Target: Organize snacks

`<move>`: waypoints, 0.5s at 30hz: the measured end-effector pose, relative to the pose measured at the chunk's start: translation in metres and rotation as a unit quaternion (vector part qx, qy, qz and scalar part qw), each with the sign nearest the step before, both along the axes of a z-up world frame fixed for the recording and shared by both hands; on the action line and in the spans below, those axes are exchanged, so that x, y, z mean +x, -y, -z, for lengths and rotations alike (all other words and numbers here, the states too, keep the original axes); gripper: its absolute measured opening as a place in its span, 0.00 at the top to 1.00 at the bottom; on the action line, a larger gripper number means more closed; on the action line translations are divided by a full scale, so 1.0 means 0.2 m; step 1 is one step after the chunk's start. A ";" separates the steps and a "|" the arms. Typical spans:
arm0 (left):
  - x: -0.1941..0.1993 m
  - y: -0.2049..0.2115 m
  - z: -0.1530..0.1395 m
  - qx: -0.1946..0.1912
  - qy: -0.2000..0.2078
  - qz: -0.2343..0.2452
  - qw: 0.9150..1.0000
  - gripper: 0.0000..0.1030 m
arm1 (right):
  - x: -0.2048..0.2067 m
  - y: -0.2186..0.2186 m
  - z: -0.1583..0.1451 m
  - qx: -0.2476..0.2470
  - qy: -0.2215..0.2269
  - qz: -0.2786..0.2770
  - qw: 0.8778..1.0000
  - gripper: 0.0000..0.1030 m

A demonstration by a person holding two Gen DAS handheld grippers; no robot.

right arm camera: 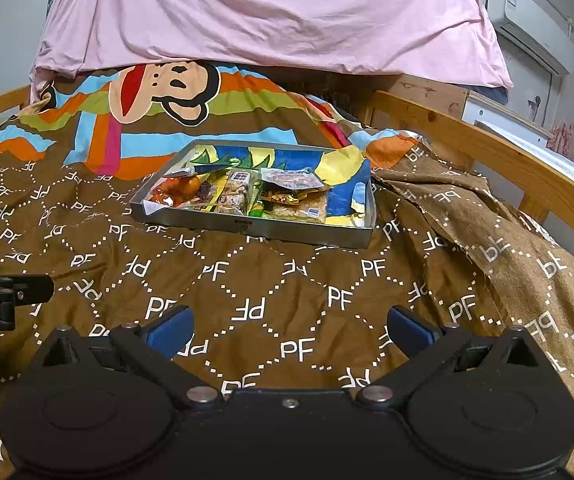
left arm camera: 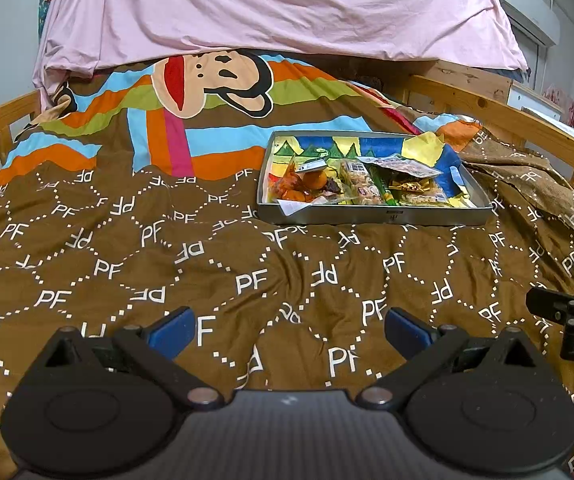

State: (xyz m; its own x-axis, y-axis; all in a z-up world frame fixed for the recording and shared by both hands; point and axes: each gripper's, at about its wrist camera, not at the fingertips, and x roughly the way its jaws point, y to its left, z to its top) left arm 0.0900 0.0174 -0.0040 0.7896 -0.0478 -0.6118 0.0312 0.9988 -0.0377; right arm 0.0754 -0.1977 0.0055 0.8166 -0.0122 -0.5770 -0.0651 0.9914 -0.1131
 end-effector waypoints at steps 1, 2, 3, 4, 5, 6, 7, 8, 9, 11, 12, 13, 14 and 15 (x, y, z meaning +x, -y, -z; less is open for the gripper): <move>0.00 0.00 0.00 0.000 -0.001 0.000 1.000 0.00 | 0.00 0.00 0.00 0.000 0.000 0.000 1.000 0.01; 0.00 0.00 0.01 -0.001 -0.002 0.000 1.000 0.00 | 0.00 0.00 0.00 0.000 0.000 0.000 1.000 0.01; 0.00 0.00 0.01 -0.002 -0.004 0.001 1.000 0.00 | 0.00 0.00 0.00 0.000 0.000 0.000 1.000 0.01; 0.00 0.00 0.02 -0.003 -0.009 0.001 1.000 0.00 | 0.00 0.00 0.00 0.000 0.000 0.001 1.000 0.01; 0.00 0.00 0.02 -0.004 -0.014 0.002 1.000 0.00 | 0.00 0.00 0.00 0.000 0.000 0.001 1.000 0.01; 0.00 0.00 0.02 -0.006 -0.018 0.001 1.000 0.00 | 0.00 0.00 0.00 0.000 0.000 0.001 1.000 0.01; 0.00 0.00 0.03 -0.006 -0.019 0.000 1.000 0.00 | 0.00 0.00 0.00 0.000 0.000 0.000 1.000 0.01; 0.00 0.00 0.02 -0.006 -0.021 -0.002 1.000 0.00 | 0.00 0.00 0.00 0.000 0.000 0.000 1.000 0.01; 0.00 0.00 0.03 -0.006 -0.023 -0.005 1.000 0.00 | 0.00 0.00 0.00 0.000 0.000 0.000 1.000 0.01; 0.01 -0.01 0.03 -0.004 -0.030 -0.011 0.999 0.00 | 0.00 0.00 0.00 0.000 0.000 0.000 1.000 0.01; 0.02 -0.01 0.02 -0.002 -0.033 -0.014 0.999 0.00 | 0.00 0.00 0.00 0.000 0.000 0.000 1.000 0.01; 0.02 -0.01 0.03 -0.002 -0.036 -0.017 0.999 0.00 | 0.00 0.00 0.00 0.000 0.000 0.000 1.000 0.01; 0.02 -0.01 0.03 -0.002 -0.038 -0.017 0.999 0.00 | 0.00 0.00 0.00 0.000 0.000 0.000 1.000 0.01; 0.02 -0.02 0.03 -0.004 -0.039 -0.016 0.999 0.00 | 0.00 0.00 0.00 0.000 0.000 0.001 1.000 0.01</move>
State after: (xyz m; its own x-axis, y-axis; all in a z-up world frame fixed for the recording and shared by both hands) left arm 0.0939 0.0206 -0.0098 0.7406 -0.0295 -0.6713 -0.0034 0.9989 -0.0476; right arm 0.0755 -0.1973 0.0060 0.8163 -0.0130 -0.5774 -0.0641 0.9915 -0.1131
